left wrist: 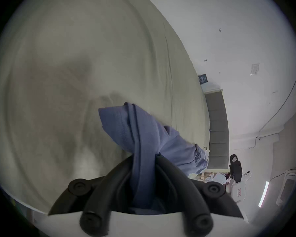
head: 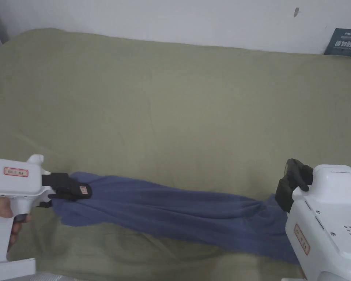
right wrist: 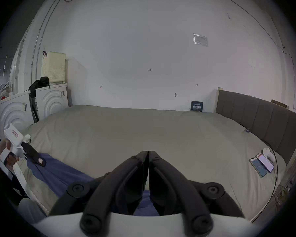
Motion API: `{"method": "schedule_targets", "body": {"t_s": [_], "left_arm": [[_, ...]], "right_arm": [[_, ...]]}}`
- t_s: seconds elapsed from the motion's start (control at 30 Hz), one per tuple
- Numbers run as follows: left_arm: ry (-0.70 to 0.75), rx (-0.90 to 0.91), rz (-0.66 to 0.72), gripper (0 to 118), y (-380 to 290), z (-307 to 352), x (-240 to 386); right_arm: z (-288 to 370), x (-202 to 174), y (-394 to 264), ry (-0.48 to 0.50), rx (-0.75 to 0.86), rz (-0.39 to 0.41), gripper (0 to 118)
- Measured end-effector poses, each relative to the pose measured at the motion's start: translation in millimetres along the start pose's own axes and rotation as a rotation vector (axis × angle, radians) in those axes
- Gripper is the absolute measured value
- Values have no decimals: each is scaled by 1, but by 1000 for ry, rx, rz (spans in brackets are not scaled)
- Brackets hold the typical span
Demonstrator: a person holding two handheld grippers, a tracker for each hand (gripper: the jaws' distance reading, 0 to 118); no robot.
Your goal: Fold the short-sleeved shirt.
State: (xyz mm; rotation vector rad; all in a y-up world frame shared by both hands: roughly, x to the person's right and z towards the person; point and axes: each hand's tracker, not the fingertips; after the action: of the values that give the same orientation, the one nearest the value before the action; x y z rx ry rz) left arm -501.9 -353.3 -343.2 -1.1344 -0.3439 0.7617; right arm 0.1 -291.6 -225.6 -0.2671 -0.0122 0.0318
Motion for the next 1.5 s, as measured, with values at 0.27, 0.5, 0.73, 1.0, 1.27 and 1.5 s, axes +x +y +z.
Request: {"method": "schedule_targets", "body": {"t_s": [0.27,0.5,0.73,1.0,1.27,1.5], "left_arm": [[50,11,-136,7,-11,9,62],[55,-38,-327,7,-39,-22,150],[103,-124,-460,7,-68,-95,207],[132,-225,-480,113,-95,-198,209],[-16,-142,-385,101,-85,-148,191],[35,-82,-336,2,-61,-124,152]], "right_arm": [[0,-1,4,14,23,-6,7],[6,2,8,23,34,-7,7],[13,11,9,11,47,-1,7],[13,18,4,-3,26,12,7],[9,19,-1,-12,-1,2,7],[5,17,2,-2,3,-4,7]]}}
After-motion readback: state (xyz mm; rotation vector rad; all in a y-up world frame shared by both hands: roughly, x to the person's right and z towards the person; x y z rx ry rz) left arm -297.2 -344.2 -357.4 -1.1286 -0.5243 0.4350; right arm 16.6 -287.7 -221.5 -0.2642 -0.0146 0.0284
